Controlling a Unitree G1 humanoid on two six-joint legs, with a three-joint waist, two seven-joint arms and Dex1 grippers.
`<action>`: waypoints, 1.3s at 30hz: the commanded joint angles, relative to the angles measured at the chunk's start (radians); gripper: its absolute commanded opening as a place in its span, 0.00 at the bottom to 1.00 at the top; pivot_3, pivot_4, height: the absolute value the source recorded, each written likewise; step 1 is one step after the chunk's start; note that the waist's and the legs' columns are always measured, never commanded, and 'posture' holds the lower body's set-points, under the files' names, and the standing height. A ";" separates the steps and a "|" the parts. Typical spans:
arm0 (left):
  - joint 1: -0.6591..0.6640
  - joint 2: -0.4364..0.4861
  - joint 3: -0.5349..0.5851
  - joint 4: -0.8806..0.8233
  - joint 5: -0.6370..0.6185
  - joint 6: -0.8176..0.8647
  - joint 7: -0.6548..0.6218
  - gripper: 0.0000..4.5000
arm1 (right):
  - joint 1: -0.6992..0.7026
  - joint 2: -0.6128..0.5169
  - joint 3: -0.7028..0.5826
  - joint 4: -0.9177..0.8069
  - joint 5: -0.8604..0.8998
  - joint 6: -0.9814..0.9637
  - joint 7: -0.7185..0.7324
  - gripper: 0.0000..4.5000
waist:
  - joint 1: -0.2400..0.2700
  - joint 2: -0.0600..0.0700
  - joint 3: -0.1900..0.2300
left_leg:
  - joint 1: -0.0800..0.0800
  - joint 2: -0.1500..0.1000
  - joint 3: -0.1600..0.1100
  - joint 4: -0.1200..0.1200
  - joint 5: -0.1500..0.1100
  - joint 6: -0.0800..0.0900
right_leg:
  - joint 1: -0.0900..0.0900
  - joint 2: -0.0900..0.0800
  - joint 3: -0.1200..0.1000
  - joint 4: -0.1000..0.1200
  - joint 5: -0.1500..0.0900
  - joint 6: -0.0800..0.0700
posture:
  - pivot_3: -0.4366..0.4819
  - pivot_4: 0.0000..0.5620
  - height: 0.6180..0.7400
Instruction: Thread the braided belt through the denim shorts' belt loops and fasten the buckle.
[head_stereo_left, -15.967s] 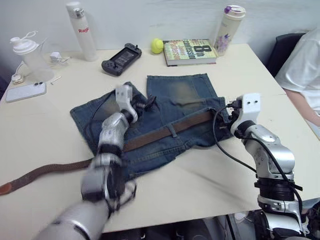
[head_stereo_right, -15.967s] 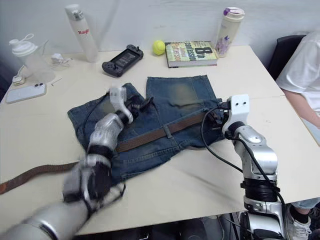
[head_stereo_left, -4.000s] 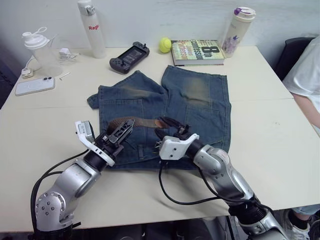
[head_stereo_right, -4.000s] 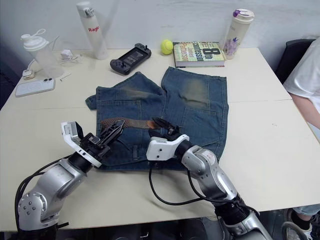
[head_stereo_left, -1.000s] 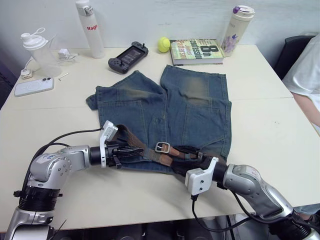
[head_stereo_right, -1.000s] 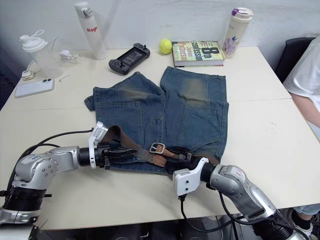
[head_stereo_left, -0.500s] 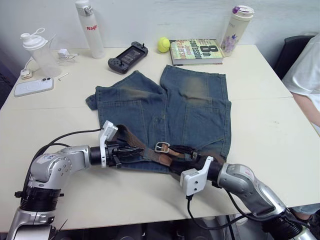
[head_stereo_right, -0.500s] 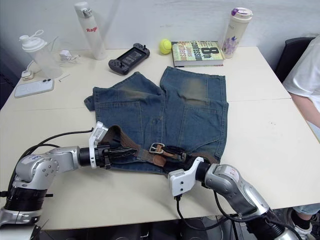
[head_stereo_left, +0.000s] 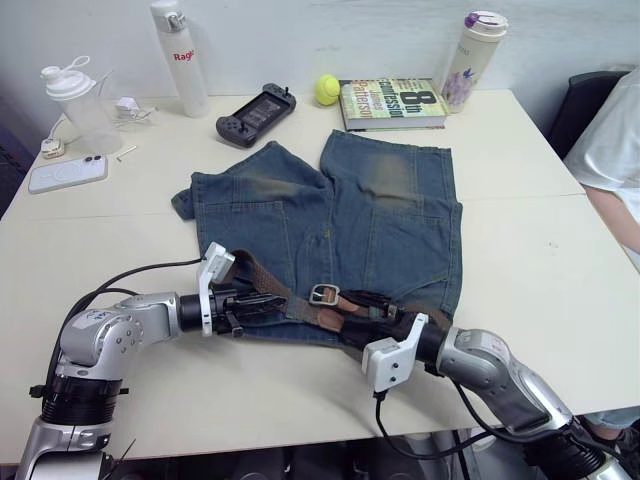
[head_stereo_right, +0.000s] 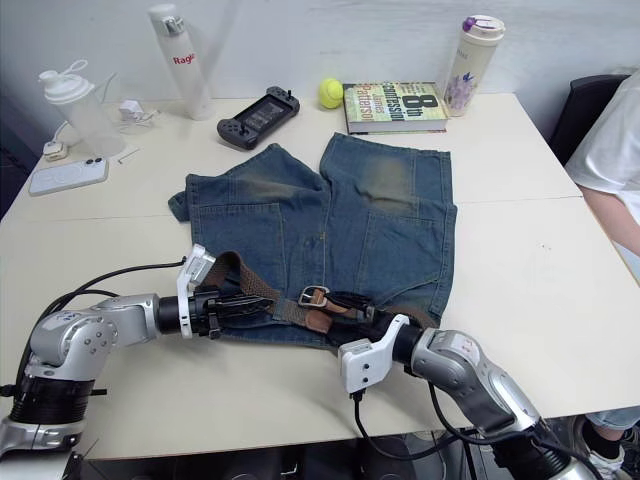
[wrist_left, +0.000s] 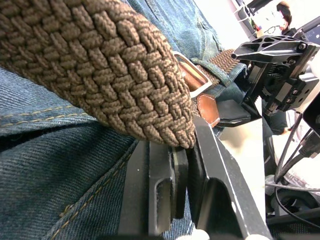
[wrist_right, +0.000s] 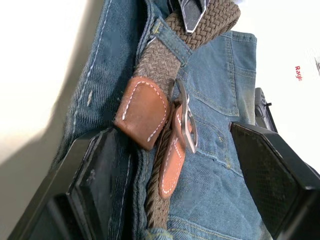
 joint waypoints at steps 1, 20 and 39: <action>0.007 -0.004 0.017 -0.027 0.000 -0.007 -0.016 0.00 | -0.014 0.024 -0.001 -0.043 -0.002 -0.008 -0.012 0.84 | 0.000 0.000 0.000 | 0.000 0.000 0.000 0.000 0.000 0.000 | 0.000 0.000 0.000 0.000 0.000 0.000 | 0.48 0.27 1.00; 0.018 -0.003 0.013 -0.014 0.015 -0.029 -0.028 0.00 | -0.027 0.024 -0.012 -0.068 0.014 -0.010 0.006 0.24 | 0.000 0.000 0.000 | 0.000 0.000 0.000 0.000 0.000 0.000 | 0.000 0.000 0.000 0.000 0.000 0.000 | 0.48 0.27 1.00; 0.089 0.124 0.143 -0.129 -0.043 -0.071 -0.225 0.55 | -0.011 0.009 -0.022 -0.097 0.065 0.046 0.078 0.00 | -0.004 0.000 0.000 | 0.000 0.001 0.000 0.000 0.000 0.000 | 0.000 0.000 0.000 0.000 0.000 -0.001 | 0.48 0.27 1.00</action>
